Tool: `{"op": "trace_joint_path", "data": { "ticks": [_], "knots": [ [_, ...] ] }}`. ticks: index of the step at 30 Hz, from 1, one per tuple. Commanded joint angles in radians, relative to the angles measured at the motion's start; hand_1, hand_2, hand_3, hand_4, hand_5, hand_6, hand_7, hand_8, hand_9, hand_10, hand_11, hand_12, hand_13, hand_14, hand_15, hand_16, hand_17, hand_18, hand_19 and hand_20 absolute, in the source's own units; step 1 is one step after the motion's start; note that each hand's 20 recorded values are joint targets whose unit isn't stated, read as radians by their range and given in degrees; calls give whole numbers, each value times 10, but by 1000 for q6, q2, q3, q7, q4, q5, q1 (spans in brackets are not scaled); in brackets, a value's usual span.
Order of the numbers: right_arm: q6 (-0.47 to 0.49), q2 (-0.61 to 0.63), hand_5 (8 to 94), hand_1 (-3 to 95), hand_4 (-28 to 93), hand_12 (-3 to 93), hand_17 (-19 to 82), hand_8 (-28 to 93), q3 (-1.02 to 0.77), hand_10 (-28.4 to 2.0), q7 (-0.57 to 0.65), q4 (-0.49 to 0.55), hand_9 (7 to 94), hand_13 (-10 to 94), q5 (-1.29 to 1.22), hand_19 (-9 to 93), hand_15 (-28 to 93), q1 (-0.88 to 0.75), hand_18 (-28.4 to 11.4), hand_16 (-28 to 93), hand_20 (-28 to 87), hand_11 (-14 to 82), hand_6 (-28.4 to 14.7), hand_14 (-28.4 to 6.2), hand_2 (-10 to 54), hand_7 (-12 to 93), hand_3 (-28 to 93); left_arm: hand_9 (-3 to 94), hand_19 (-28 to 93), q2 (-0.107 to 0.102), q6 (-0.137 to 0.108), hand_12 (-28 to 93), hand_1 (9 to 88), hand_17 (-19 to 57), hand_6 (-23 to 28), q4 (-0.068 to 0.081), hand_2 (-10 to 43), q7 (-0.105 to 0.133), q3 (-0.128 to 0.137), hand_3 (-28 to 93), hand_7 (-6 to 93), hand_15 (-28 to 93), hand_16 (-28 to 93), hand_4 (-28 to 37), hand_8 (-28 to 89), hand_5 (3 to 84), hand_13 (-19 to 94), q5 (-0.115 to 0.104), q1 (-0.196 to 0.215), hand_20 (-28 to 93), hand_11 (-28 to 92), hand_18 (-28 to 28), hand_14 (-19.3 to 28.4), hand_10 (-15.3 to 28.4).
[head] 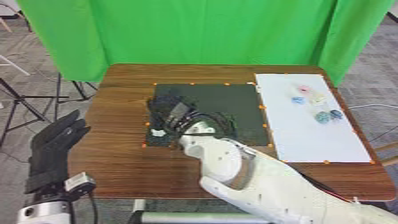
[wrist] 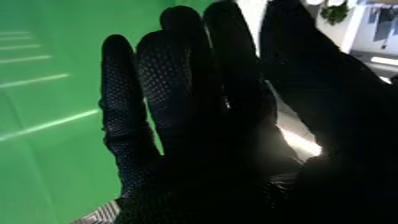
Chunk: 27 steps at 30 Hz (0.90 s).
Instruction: Arrange flowers
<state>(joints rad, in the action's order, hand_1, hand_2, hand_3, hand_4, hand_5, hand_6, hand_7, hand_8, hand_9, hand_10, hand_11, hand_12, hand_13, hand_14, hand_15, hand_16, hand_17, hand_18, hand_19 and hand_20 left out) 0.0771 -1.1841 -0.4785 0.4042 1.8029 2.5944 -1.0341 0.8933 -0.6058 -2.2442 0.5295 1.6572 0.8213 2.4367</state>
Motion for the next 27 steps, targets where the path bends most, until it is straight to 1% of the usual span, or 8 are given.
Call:
{"op": "trace_joint_path", "data": {
  "ticks": [1, 3, 5, 13, 19, 21, 23, 27],
  "knots": [
    [88, 114, 602, 355, -248, 175, 236, -125, -145, -192, -12, 86, 584, 586, -99, 833, 768, -28, -238, 156, 8, 321, -76, -138, -62, 249, 853, 338, 597, 15, -15, 68, 271, -93, 113, -15, 28, 7, 6, 813, 157, 656, -176, -190, -110, 416, 230, 15, 32, 27, 385, 212, 265, 199],
    [129, 138, 587, 344, -246, 171, 239, -125, -204, -194, -16, 107, 579, 583, -137, 835, 767, -54, -237, 153, 12, 307, -79, -140, -54, 238, 852, 337, 596, 15, -12, 69, 269, -93, 113, -14, 30, 6, 2, 811, 157, 656, -175, -191, -110, 415, 230, 19, 26, 27, 384, 213, 266, 199],
    [153, 163, 576, 332, -243, 169, 246, -121, -254, -196, -25, 117, 575, 583, -168, 840, 766, -79, -234, 151, 16, 295, -84, -140, -41, 221, 848, 336, 596, 5, -26, 70, 268, -94, 112, -16, 30, 17, -2, 811, 157, 655, -174, -192, -110, 415, 230, 9, 38, 27, 383, 213, 265, 198],
    [224, 273, 553, 317, -235, 166, 256, -112, -397, -199, 20, 97, 555, 586, -281, 849, 767, -121, -233, 146, 20, 267, -93, -135, -27, 192, 842, 335, 595, 10, -20, 72, 267, -94, 112, -14, 30, 11, -17, 811, 157, 655, -172, -192, -110, 414, 228, 18, 32, 29, 382, 213, 265, 196],
    [256, 347, 546, 314, -234, 166, 267, -105, -462, -201, 94, 60, 544, 584, -374, 857, 769, -122, -230, 146, 21, 252, -94, -132, -24, 186, 842, 335, 594, 12, -20, 72, 267, -94, 112, -17, 31, 3, -23, 811, 156, 654, -172, -193, -109, 414, 229, 26, 30, 30, 382, 213, 265, 197],
    [301, 345, 544, 314, -234, 166, 271, -105, -521, -201, 127, 52, 543, 585, -414, 862, 770, -144, -230, 146, 21, 248, -94, -131, -22, 184, 841, 335, 594, 14, -17, 72, 268, -94, 112, -17, 32, 3, -25, 811, 156, 654, -172, -193, -109, 414, 229, 26, 26, 30, 382, 213, 265, 198],
    [283, 376, 541, 313, -234, 165, 276, -105, -532, -203, 168, 36, 541, 586, -450, 867, 771, -149, -230, 145, 20, 245, -95, -131, -19, 181, 839, 335, 594, 17, -18, 72, 268, -94, 112, -17, 33, 4, -29, 812, 156, 654, -172, -193, -109, 414, 229, 27, 26, 31, 382, 213, 265, 199],
    [344, 391, 542, 308, -233, 164, 283, -104, -605, -205, 240, 14, 539, 588, -472, 876, 774, -194, -232, 145, 16, 239, -94, -131, -13, 182, 836, 335, 593, 21, -18, 72, 268, -94, 112, -19, 33, 3, -27, 811, 157, 655, -172, -193, -109, 414, 229, 29, 29, 32, 381, 212, 265, 198]
  ]
}}
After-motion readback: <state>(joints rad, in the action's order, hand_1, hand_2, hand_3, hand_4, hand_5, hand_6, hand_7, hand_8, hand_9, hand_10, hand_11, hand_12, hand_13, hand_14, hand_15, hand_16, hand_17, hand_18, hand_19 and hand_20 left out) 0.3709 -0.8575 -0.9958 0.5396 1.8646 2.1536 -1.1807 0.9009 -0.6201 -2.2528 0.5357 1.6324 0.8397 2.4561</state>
